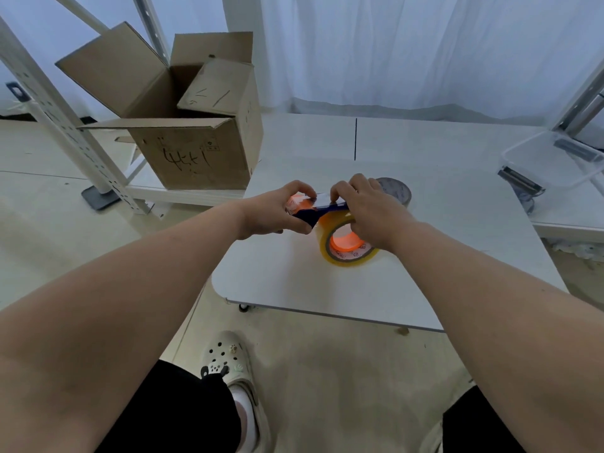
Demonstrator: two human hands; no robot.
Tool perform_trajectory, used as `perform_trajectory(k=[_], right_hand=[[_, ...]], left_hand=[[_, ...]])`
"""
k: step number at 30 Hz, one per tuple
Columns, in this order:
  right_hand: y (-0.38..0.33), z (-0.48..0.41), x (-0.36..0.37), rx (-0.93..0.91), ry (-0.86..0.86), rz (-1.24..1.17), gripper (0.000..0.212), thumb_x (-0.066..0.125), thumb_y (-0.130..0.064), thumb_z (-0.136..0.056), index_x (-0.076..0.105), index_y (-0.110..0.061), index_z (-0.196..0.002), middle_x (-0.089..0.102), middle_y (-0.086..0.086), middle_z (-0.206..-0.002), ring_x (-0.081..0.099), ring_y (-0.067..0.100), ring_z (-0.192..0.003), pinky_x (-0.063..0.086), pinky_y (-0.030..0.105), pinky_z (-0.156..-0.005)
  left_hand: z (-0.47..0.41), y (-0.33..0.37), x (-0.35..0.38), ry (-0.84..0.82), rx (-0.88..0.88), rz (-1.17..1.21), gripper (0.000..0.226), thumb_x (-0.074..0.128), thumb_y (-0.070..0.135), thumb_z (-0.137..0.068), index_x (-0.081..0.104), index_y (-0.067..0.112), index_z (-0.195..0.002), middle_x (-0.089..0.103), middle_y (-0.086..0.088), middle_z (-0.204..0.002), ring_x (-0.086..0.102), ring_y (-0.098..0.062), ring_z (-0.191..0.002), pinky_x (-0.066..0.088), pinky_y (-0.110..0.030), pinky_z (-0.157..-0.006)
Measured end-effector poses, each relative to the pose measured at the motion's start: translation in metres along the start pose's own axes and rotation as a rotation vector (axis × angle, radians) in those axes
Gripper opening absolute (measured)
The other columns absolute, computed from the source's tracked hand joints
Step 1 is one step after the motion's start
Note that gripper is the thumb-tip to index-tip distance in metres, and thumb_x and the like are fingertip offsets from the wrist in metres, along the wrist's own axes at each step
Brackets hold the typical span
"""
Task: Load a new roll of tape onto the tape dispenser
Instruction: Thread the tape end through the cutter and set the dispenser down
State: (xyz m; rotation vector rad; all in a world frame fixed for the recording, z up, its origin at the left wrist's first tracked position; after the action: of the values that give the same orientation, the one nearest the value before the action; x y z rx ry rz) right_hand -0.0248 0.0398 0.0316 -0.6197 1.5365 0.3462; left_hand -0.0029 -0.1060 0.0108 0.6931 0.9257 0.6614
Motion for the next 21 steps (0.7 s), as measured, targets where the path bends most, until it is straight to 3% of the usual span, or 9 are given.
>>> perform_trajectory(k=[3, 8, 11, 14, 18, 21], right_hand=[[0.009, -0.001, -0.006, 0.014, 0.015, -0.142, 0.049, 0.053, 0.001, -0.081, 0.042, -0.024, -0.121, 0.044, 0.004, -0.115, 0.047, 0.023, -0.103, 0.049, 0.038, -0.081], [0.037, 0.002, -0.038, 0.104, 0.123, -0.327, 0.042, 0.064, -0.01, -0.081, 0.047, -0.025, -0.116, 0.045, -0.004, -0.102, 0.051, 0.016, -0.081, 0.041, 0.023, -0.062], [0.061, 0.013, -0.047, 0.208, 0.137, -0.478, 0.039, 0.069, -0.012, -0.078, 0.048, -0.025, -0.109, 0.05, -0.003, -0.093, 0.052, 0.01, -0.076, 0.039, 0.017, -0.059], [0.087, 0.024, -0.052, 0.325, 0.17, -0.692, 0.037, 0.069, -0.01, -0.076, 0.049, -0.021, -0.105, 0.052, -0.006, -0.084, 0.053, 0.011, -0.071, 0.041, 0.019, -0.056], [0.138, 0.039, -0.055, 0.579, 0.249, -0.756, 0.034, 0.067, -0.013, -0.077, 0.049, -0.015, -0.105, 0.055, 0.0, -0.081, 0.059, 0.019, -0.065, 0.052, 0.03, -0.049], [0.178, 0.05, -0.047, 0.758, 0.177, -0.572, 0.035, 0.065, -0.014, -0.075, 0.051, -0.01, -0.107, 0.059, 0.009, -0.095, 0.064, 0.03, -0.076, 0.059, 0.047, -0.065]], left_hand=[[0.001, 0.01, -0.004, 0.033, 0.058, 0.046, 0.055, 0.068, 0.021, -0.083, 0.04, 0.045, -0.123, 0.051, 0.003, -0.115, 0.054, -0.02, -0.101, 0.045, -0.027, -0.077], [0.0, 0.044, -0.024, 0.222, 0.171, 0.231, 0.07, 0.069, 0.028, -0.081, 0.028, 0.048, -0.134, 0.061, -0.005, -0.109, 0.059, -0.021, -0.098, 0.044, -0.028, -0.075], [-0.012, 0.07, -0.017, 0.325, 0.218, 0.287, 0.077, 0.069, 0.034, -0.082, 0.019, 0.037, -0.14, 0.063, -0.002, -0.103, 0.061, -0.016, -0.094, 0.045, -0.026, -0.074], [-0.031, 0.095, -0.003, 0.416, 0.263, 0.356, 0.07, 0.064, 0.035, -0.085, 0.023, 0.026, -0.141, 0.06, -0.007, -0.113, 0.06, -0.016, -0.097, 0.046, -0.027, -0.076], [-0.057, 0.118, 0.013, 0.499, 0.309, 0.09, 0.047, 0.055, 0.037, -0.09, 0.044, 0.019, -0.132, 0.052, -0.007, -0.123, 0.055, -0.023, -0.108, 0.044, -0.032, -0.092], [-0.081, 0.11, 0.03, 0.433, 0.276, -0.233, 0.032, 0.053, 0.033, -0.092, 0.06, 0.017, -0.119, 0.049, -0.01, -0.126, 0.054, -0.026, -0.11, 0.041, -0.034, -0.098]])
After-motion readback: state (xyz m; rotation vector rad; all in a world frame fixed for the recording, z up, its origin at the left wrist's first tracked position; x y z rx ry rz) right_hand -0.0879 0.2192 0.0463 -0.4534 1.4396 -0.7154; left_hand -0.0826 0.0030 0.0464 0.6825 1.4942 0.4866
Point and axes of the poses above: each hand's wrist, its own z-axis away from the middle knuckle, its own x-axis out of the palm, y = z × x, the point moved 7 cm from there along -z, towards the middle knuckle
